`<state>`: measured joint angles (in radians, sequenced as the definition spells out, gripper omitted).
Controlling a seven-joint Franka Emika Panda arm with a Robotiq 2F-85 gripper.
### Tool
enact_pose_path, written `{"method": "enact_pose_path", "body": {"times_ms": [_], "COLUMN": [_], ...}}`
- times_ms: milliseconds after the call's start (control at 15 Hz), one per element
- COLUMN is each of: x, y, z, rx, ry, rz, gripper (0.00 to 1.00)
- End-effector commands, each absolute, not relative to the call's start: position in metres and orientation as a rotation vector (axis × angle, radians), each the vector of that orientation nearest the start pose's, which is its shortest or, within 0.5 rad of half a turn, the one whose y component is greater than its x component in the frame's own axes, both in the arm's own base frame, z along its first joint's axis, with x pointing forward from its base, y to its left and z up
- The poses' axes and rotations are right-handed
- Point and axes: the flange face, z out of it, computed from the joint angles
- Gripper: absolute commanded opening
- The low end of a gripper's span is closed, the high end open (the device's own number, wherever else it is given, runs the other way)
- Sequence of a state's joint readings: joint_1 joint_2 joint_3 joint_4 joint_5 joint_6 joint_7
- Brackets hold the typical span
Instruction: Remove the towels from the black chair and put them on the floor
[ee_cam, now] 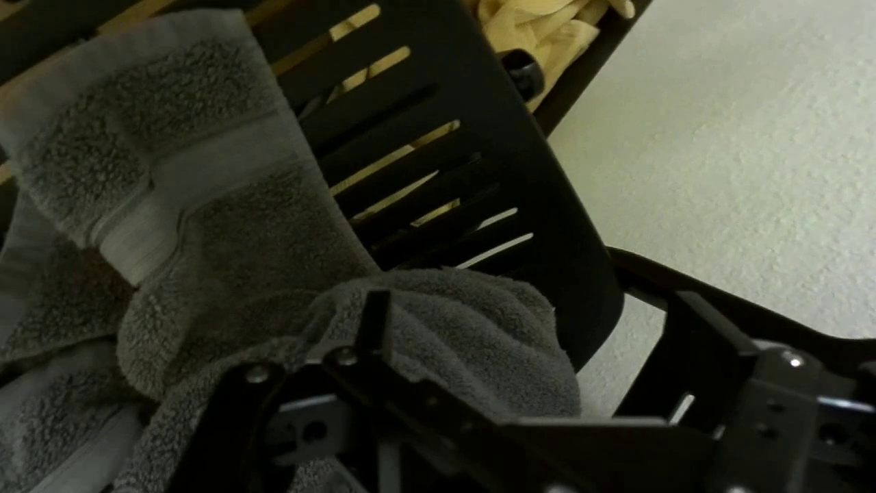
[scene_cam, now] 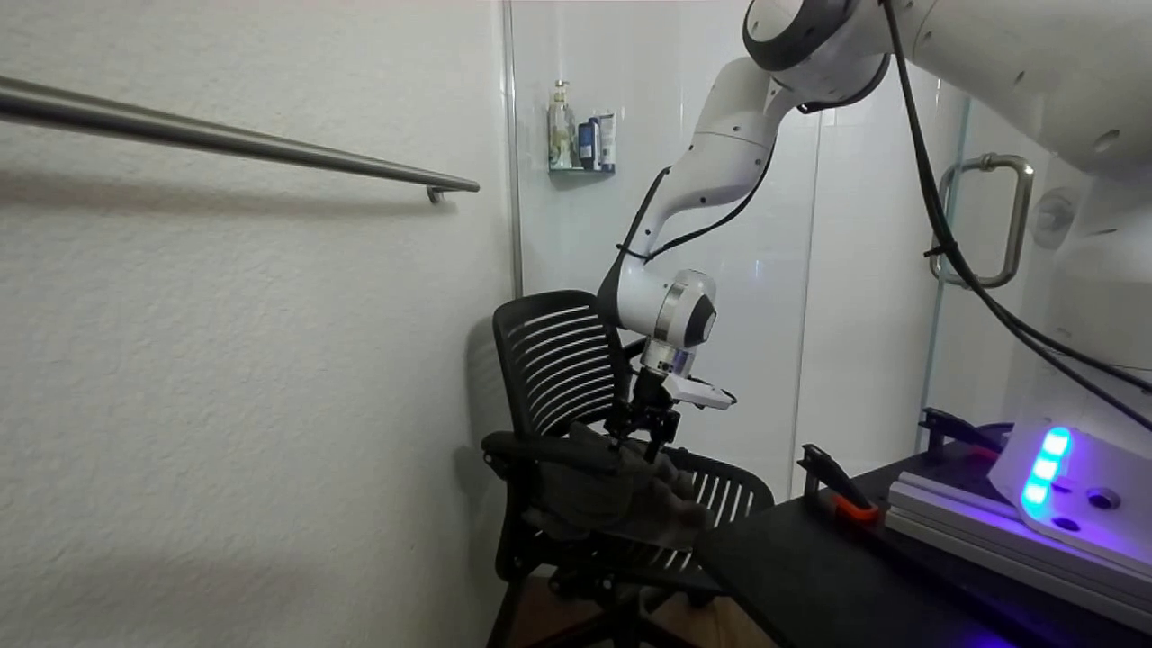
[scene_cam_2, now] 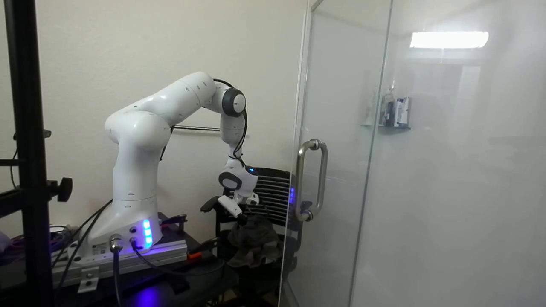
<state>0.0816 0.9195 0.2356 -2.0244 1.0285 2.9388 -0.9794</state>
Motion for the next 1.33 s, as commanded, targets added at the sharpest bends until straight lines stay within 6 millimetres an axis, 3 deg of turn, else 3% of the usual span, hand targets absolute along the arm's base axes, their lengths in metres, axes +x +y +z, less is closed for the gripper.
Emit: {"method": "enact_pose_path", "body": {"times_ms": [0, 400, 667, 867, 1200, 1267], "x": [0.514, 0.549, 0.549, 0.559, 0.576, 0.578], "y": [0.134, 0.137, 0.141, 0.113, 0.113, 0.115], "z": [-0.023, -0.009, -0.002, -0.029, -0.041, -0.043], "rx": [-2.86, -2.969, -2.973, -2.967, -2.918, -2.909], "ry": [-0.43, -0.663, -0.615, -0.507, -0.56, -0.561], "rz": [-0.23, -0.568, -0.558, -0.487, -0.518, -0.522], "gripper": [1.0, 1.0, 1.0, 1.0, 1.0, 0.75]}}
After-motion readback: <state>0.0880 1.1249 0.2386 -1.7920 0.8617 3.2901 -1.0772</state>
